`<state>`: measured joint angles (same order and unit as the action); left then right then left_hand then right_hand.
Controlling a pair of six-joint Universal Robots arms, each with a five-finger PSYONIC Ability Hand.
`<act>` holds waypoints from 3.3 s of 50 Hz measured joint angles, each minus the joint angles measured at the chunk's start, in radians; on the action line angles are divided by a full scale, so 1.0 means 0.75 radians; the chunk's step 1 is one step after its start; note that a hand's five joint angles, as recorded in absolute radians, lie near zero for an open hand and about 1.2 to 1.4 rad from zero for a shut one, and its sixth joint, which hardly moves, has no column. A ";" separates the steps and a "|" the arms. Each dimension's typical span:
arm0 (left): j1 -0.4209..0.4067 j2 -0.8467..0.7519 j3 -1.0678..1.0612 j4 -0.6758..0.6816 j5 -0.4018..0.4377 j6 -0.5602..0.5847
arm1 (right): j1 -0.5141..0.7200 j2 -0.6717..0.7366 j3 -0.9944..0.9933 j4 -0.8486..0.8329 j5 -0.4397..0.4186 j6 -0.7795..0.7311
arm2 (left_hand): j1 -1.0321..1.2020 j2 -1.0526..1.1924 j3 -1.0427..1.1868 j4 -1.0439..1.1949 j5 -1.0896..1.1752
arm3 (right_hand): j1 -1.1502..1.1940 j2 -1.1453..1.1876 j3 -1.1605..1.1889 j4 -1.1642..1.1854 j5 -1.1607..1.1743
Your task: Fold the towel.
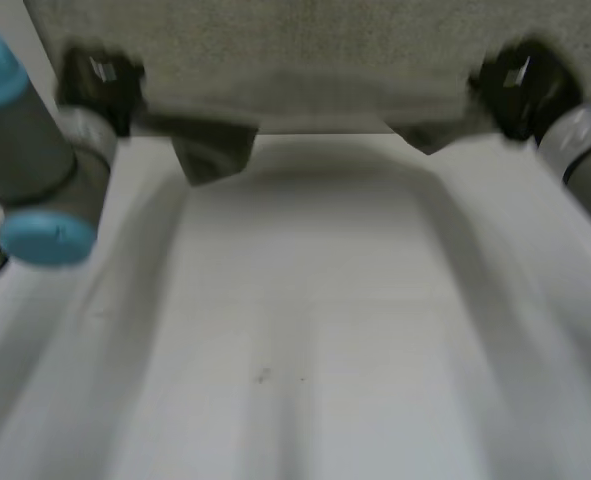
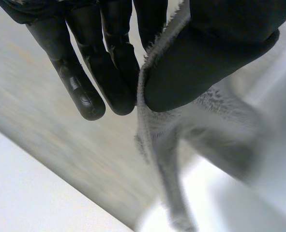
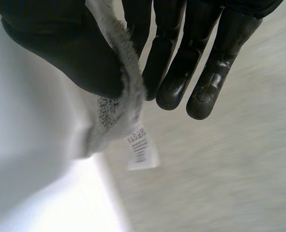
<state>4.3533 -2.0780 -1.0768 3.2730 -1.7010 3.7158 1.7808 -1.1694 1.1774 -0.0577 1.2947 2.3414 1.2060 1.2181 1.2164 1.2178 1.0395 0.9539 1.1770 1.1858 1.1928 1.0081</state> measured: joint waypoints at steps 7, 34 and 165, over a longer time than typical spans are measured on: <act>0.032 0.003 -0.492 0.010 0.111 -0.003 | -0.011 0.116 0.247 0.232 -0.039 -0.140 | 0.000 0.000 0.000 0.000 0.000 | 0.000 0.000 0.000 0.000 0.000; 0.143 0.666 -1.016 -0.628 0.310 0.428 | -0.397 -0.197 0.637 1.138 -0.159 -0.656 | 0.000 0.000 0.000 0.000 0.000 | 0.000 0.000 0.000 0.000 0.000; 0.076 0.423 -0.635 0.216 0.395 -1.086 | 0.819 0.466 0.206 -0.399 -0.155 0.069 | -1.377 -1.404 -1.399 -1.400 -1.349 | -0.883 -1.098 -1.106 -1.116 -1.086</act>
<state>4.4103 -1.7604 -1.5530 3.4348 -1.4050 2.9010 2.3948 -0.8201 1.3319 -0.3568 1.1781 2.3933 0.1734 0.1653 0.1668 0.1681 0.0279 0.2914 0.3534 0.3562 0.3559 0.1938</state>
